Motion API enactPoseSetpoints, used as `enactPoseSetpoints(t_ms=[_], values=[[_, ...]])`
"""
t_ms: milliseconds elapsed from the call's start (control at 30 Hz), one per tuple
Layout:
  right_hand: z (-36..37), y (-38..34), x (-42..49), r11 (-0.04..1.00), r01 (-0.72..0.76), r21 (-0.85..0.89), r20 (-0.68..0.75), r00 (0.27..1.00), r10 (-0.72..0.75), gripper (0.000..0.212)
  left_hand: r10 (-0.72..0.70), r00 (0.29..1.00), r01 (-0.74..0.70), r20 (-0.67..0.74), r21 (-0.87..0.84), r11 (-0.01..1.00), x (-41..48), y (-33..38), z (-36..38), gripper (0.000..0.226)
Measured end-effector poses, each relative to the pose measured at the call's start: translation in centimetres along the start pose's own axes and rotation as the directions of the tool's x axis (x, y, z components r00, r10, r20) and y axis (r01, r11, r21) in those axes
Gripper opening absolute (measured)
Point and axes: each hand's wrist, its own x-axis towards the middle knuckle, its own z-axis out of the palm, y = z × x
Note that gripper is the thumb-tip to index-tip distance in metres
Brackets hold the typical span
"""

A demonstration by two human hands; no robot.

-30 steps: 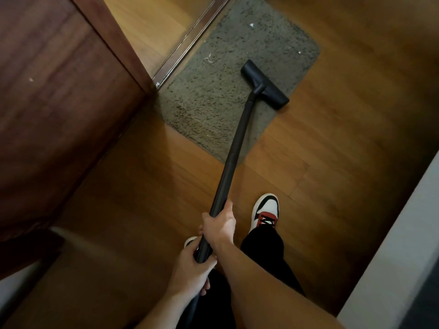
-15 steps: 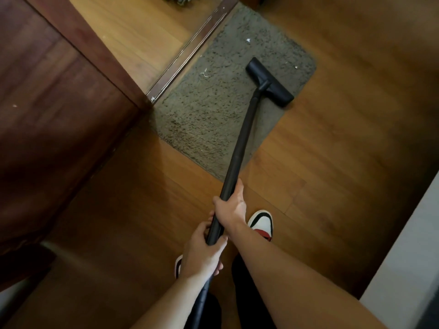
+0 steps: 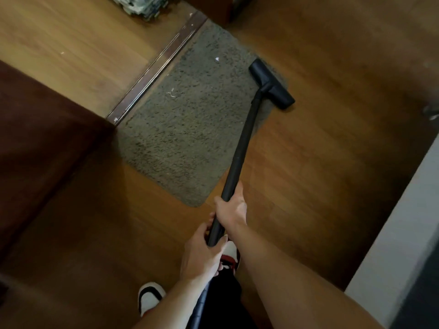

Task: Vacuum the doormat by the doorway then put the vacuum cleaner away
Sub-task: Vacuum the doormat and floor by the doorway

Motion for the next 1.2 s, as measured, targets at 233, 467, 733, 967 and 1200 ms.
enactPoseSetpoints(t_ms=[233, 467, 733, 967, 1200], values=[[-2.8, -2.6, 2.5, 1.000, -0.007, 0.029, 0.001, 1.000, 0.007, 0.078, 0.049, 0.999, -0.049, -0.001, -0.028, 0.998, 1.1, 3.6, 2.3, 0.017], [-3.8, -3.2, 2.8, 1.000, -0.016, -0.019, 0.008, 1.000, 0.016, 0.078, 0.088, 0.996, -0.088, -0.012, -0.047, 0.995, 1.0, 4.3, 3.2, 0.015], [-0.3, -0.7, -0.6, 0.998, -0.037, -0.049, 0.013, 0.999, 0.037, 0.083, 0.031, 0.999, -0.031, -0.010, -0.014, 0.999, -0.6, 0.1, 0.1, 0.014], [6.3, 3.9, -6.8, 0.997, -0.034, -0.071, 0.059, 0.998, 0.038, 0.086, -0.042, 0.999, 0.041, -0.027, -0.014, 0.999, -4.8, -6.4, -6.1, 0.013], [11.5, 7.3, -12.2, 0.998, -0.024, -0.059, 0.060, 0.998, 0.028, 0.088, -0.015, 0.999, 0.017, -0.051, 0.032, 0.999, -8.2, -12.1, -11.1, 0.016]])
